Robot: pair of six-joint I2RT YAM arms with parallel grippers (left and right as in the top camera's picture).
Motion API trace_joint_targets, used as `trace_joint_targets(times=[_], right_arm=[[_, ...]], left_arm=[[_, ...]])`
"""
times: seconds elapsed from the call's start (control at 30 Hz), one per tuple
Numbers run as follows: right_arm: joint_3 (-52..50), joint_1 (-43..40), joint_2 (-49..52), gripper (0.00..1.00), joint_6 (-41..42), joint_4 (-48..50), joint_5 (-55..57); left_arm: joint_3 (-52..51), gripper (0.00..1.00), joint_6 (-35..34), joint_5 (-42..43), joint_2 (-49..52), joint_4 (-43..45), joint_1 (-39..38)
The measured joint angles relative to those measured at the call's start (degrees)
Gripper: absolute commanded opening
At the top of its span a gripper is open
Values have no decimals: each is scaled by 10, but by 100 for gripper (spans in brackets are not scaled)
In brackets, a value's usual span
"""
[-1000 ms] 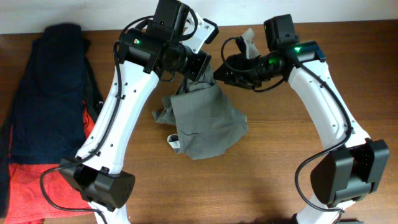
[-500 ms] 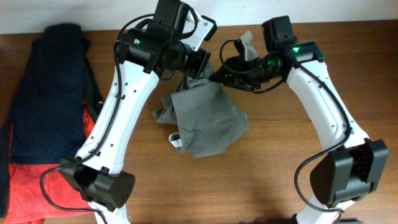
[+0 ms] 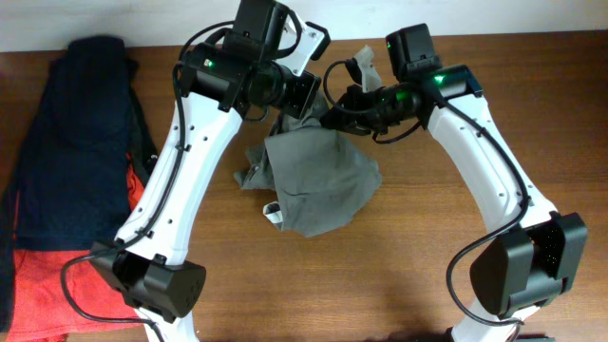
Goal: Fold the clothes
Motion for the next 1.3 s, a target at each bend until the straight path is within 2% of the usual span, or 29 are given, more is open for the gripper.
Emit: trace_joint_targets(times=[0.17,0.33,0.43,0.63,0.73,1.0,1.03,1.13,1.3], right_arm=[[0,-24,0,4,0,6,-22],[13,-104,0,4,-14,-16,-75],[36,-170,5,4,-29,-41,-113],[96,-322,7,4,-75,-127,-61],[126,-332,7,4,-91,-136,-50],[130,-269,7,4,-113,-163,-14],[130,-260,7,4,-115,-164,-10],[130,-241,7,4,-118,-165,-5],[130,-235,7,4,-120,-175,-3]], left_arm=[[0,0,-2,0,3,-2,22],[-2,0,-7,-12,11,1,52],[-2,0,-26,34,12,13,103],[20,0,-51,-43,13,27,274],[39,0,-56,-51,13,26,292],[42,1,-56,-18,13,20,232],[42,5,-55,-14,13,18,220],[42,25,-42,19,13,8,183],[42,56,14,80,26,7,136]])
